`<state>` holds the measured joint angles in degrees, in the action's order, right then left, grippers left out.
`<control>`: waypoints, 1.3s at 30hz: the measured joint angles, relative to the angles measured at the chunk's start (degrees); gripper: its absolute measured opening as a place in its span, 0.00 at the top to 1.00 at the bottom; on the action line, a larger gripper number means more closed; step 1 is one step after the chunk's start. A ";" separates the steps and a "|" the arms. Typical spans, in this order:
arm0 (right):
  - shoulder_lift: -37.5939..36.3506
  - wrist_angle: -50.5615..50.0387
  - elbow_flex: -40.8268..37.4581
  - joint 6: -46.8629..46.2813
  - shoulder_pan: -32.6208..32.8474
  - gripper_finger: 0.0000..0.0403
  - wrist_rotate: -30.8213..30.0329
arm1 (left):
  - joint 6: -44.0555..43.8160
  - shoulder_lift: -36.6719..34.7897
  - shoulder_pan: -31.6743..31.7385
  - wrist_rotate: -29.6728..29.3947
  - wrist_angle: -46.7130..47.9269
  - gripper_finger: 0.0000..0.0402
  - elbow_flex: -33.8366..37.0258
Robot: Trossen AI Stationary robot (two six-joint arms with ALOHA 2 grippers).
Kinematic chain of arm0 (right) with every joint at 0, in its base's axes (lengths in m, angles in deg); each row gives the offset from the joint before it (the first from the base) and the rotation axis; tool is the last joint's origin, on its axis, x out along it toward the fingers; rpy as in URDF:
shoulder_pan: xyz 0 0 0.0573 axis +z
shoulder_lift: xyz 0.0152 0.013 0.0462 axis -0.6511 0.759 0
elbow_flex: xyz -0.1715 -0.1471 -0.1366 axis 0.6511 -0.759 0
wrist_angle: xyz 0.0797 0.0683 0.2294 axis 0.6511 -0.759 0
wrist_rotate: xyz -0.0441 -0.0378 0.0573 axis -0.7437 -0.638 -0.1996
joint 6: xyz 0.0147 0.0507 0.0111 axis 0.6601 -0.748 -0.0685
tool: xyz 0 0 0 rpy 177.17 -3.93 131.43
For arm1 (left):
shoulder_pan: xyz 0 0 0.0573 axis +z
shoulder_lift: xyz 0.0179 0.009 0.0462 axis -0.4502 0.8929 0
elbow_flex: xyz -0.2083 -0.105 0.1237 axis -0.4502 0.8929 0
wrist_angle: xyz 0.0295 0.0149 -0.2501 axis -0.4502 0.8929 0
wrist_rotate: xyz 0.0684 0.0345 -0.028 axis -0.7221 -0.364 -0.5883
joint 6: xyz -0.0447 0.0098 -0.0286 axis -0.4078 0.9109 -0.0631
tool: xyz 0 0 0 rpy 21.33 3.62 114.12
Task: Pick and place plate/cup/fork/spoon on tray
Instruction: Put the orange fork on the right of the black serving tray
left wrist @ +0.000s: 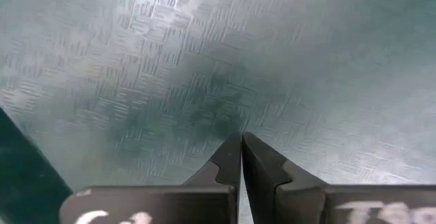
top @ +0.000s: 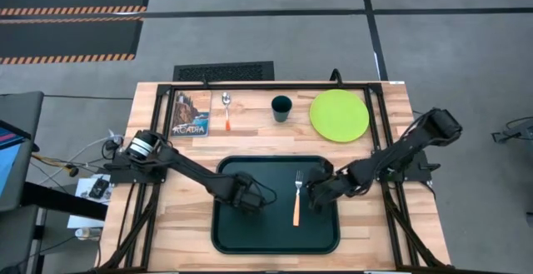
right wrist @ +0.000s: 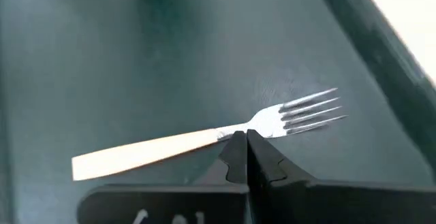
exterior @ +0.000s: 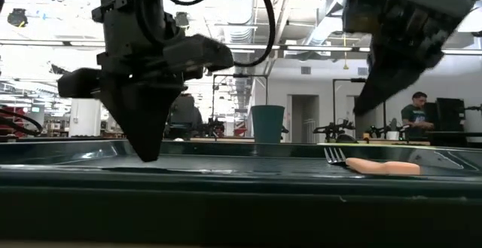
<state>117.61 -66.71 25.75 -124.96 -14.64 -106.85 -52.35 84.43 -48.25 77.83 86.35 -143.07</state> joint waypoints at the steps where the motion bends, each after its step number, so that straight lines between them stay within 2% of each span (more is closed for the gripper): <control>1: 1.22 1.29 -0.01 0.02 0.22 0.98 0.00 | 0.03 0.17 0.00 0.47 0.17 1.00 0.07; 8: 6.70 5.97 0.05 0.06 1.35 0.98 0.02 | 0.24 1.86 0.03 2.25 -0.57 1.00 -0.22; 23: 7.65 5.64 0.01 0.10 1.30 0.98 0.11 | 0.17 1.91 0.31 0.78 -1.77 1.00 -0.09; 31: 11.99 8.53 0.19 0.65 1.35 0.98 0.44 | -0.17 1.98 0.26 -0.10 -1.87 1.00 0.00; 39: 10.77 8.27 -0.02 0.63 1.92 0.98 1.14 | -0.20 2.00 0.31 -0.91 -2.63 1.00 0.02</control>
<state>128.39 -58.43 25.73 -124.34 -12.71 -105.71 -52.55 86.43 -47.94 76.91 83.73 -143.05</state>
